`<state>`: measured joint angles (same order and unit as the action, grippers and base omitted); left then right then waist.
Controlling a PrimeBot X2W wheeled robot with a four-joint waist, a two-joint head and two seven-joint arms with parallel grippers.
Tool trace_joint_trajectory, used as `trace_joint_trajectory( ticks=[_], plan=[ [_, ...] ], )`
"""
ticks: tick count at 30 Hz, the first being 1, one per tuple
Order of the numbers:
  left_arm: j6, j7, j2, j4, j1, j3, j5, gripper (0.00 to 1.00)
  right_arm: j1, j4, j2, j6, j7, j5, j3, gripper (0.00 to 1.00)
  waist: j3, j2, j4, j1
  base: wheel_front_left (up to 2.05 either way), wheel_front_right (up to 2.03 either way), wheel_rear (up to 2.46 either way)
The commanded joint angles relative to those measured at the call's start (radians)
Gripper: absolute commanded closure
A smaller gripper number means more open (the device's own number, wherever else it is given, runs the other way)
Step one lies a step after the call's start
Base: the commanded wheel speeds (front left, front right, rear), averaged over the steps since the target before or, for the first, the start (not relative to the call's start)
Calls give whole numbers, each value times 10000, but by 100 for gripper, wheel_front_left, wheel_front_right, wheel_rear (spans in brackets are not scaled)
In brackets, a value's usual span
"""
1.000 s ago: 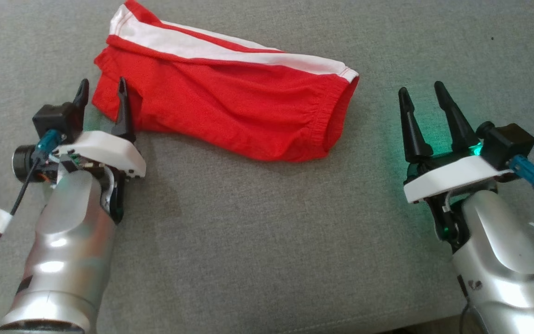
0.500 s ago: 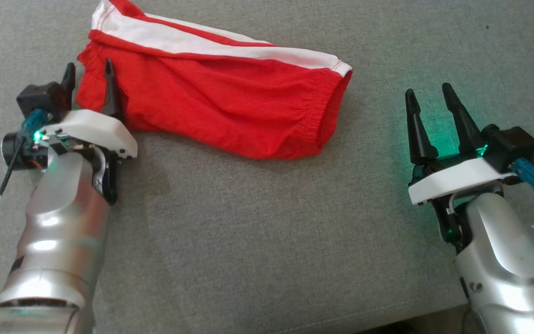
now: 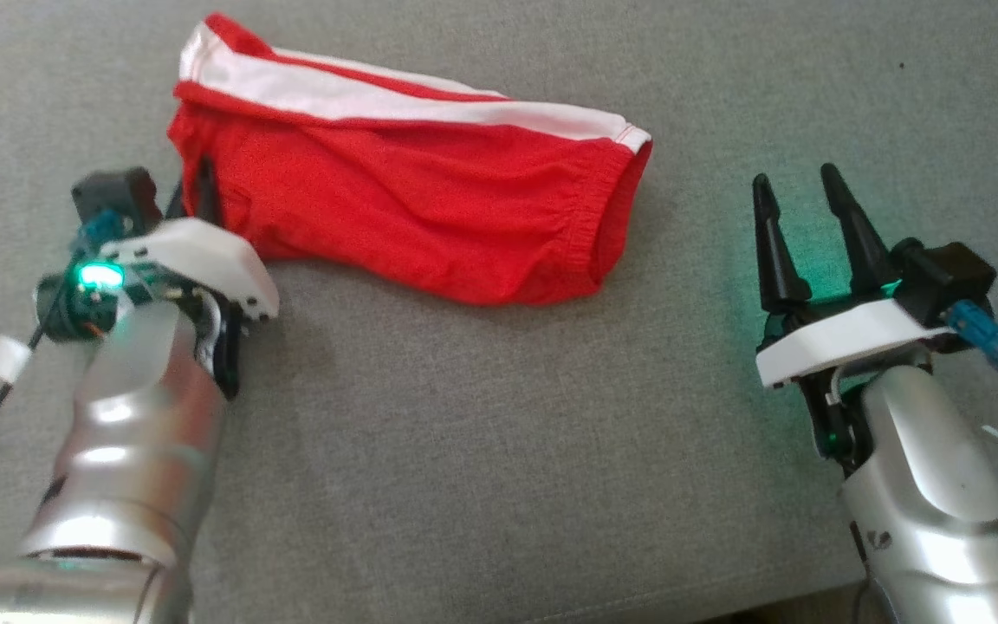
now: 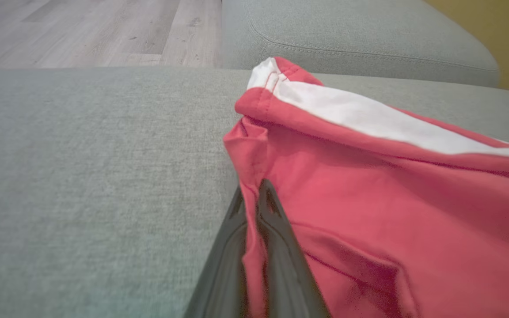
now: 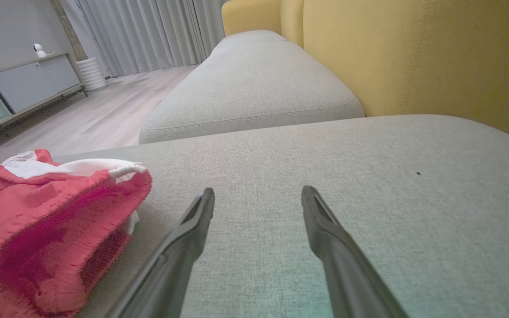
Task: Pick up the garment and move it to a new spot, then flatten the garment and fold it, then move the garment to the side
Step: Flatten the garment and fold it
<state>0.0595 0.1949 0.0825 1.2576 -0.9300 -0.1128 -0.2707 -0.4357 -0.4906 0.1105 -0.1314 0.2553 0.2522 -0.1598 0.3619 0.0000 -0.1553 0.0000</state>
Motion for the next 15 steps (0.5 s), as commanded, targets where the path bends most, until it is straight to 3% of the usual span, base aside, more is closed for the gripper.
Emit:
trace_joint_trajectory(
  ticks=[1, 11, 15],
  plan=[
    [15, 146, 231, 43, 469, 153, -94, 100, 248, 219, -83, 7, 64, -127, -112, 0, -240, 0, 125, 0, 0, 0, 0],
    [165, 646, -95, -330, 1933, 493, -665, 100, 1053, -271, -240, 7, 65, -309, 123, 0, -1605, 0, 797, 0, 0, 0, 0],
    [148, 663, -210, -1089, 2872, 516, -720, 100, 1410, -384, -310, 7, 65, -309, 138, 0, -1972, 0, 1038, 0, 0, 0, 0]
  ],
)
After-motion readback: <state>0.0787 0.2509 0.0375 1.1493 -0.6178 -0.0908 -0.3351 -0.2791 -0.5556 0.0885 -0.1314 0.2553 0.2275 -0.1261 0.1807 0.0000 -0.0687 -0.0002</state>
